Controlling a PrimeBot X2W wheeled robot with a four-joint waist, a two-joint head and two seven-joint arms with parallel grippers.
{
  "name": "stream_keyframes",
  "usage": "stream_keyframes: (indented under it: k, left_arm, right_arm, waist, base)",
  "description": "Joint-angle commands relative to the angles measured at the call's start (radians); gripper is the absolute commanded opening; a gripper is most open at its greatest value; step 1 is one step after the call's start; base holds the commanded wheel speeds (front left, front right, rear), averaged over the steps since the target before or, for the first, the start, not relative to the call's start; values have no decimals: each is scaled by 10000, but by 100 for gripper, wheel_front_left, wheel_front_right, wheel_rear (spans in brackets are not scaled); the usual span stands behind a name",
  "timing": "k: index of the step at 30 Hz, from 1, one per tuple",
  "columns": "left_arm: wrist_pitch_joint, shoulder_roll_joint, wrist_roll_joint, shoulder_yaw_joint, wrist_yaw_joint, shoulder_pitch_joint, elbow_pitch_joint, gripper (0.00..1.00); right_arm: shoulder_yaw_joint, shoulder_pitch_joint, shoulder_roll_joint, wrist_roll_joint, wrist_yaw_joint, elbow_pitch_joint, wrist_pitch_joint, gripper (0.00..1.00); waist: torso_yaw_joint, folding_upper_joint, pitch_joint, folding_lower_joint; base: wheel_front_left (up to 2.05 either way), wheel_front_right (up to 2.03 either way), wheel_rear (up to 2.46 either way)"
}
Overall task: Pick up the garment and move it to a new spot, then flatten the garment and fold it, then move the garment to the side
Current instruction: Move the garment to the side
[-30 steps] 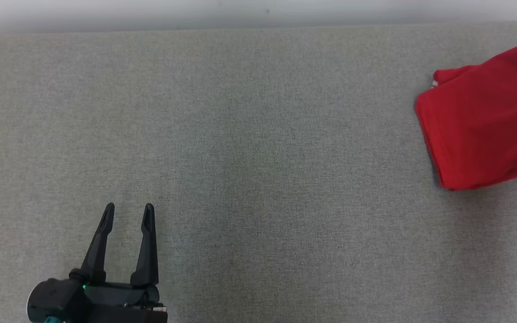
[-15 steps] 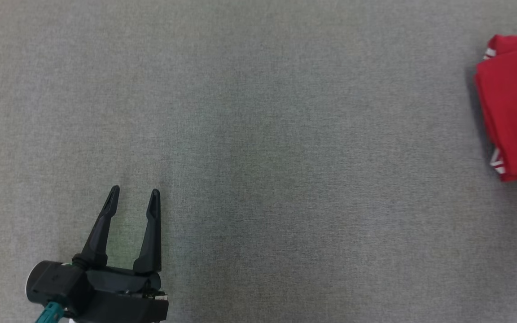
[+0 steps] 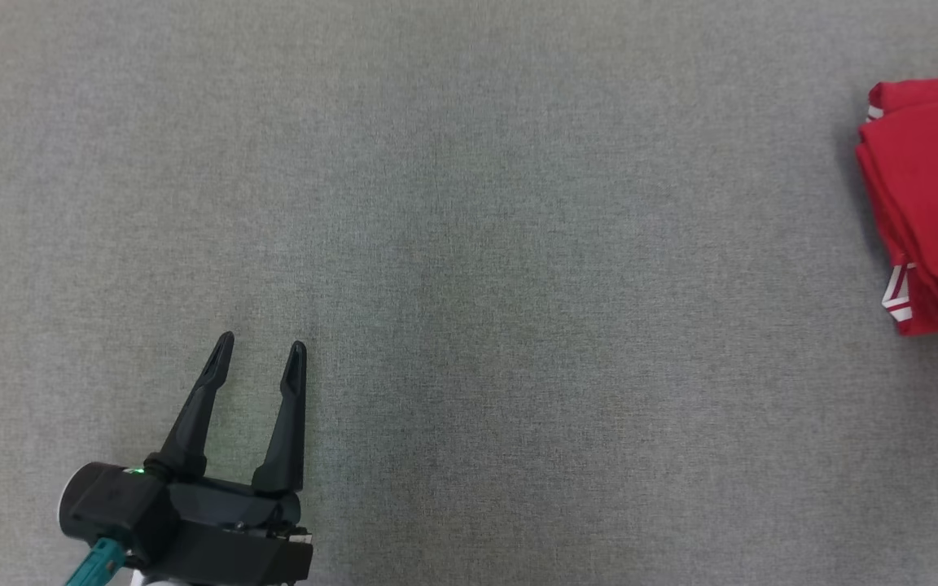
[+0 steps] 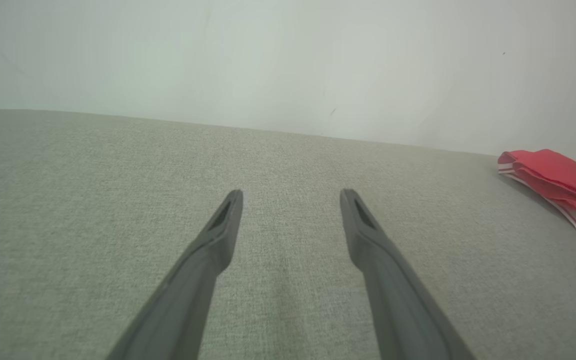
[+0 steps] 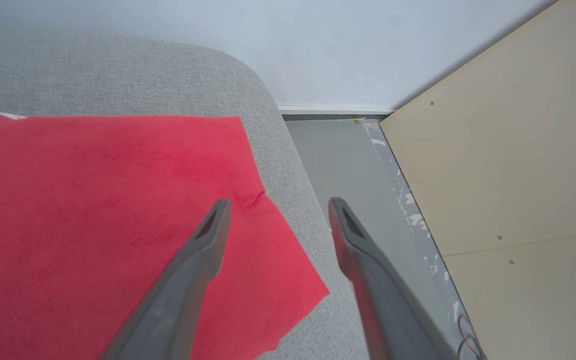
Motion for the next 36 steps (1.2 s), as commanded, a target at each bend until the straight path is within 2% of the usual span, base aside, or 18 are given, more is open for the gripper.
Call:
stream_keyframes:
  k: [1, 8, 10, 11, 15, 18, 22, 26, 31, 36]
  left_arm:
    - [-26, 73, -159, 7, 8, 11, -2, 100]
    - [-26, -117, -639, 406, 24, 388, 80, 100]
    - [-26, -228, -552, 589, 38, 521, 196, 100]
    - [-26, -228, -552, 589, 38, 521, 196, 100]
    - [-26, -454, -733, 802, 37, 720, 561, 100]
    - [-26, -575, -670, 1137, 153, 825, 671, 100]
    - [-26, -808, -564, 1460, 337, 1192, 710, 100]
    - [-26, -996, -537, 1685, 326, 1723, 755, 100]
    - [-26, -1078, -358, 1762, 231, 2179, 733, 100]
    - [-26, -1110, -200, 1710, 150, 2610, 596, 100]
  right_arm:
    - [10, 140, 85, 129, 1, 108, -268, 100]
    - [561, 745, 500, 1224, 1, 571, -1826, 100]
    - [828, 1089, 797, 1623, 1, 409, -2488, 100]
    - [828, 1089, 797, 1623, 1, 409, -2488, 100]
    - [1574, 2138, 1083, 2467, 1, -132, -3993, 100]
    - [2171, 3094, 1567, 3060, 1, -772, -5171, 100]
    - [2702, 4591, 2537, 3628, 1, -1822, -6387, 100]
    - [3290, 6209, 3219, 4297, 1, -2648, -7465, 100]
    - [3706, 7331, 3326, 4843, 1, -2999, -8130, 100]
    - [4165, 7834, 3334, 5180, 1, -2694, -8320, 100]
  waist:
    - [-63, -1, -278, -1]
    - [-120, -1, -1161, -1]
    - [-130, -1, -1472, -1]
    - [-130, -1, -1472, -1]
    - [-81, -1, -2050, -1]
    - [-87, -1, -2445, -1]
    - [-85, -1, -3028, -1]
    - [-25, -1, -3587, -1]
    - [57, -1, -4037, -1]
    - [69, -1, -4253, -1]
  base:
    - [0, 0, 0]
    - [0, 0, 0]
    - [0, 0, 0]
    - [0, 0, 0]
    - [0, 0, 0]
    - [0, 0, 0]
    - [0, 0, 0]
    - [0, 0, 0]
    - [0, 0, 0]
    - [0, 0, 0]
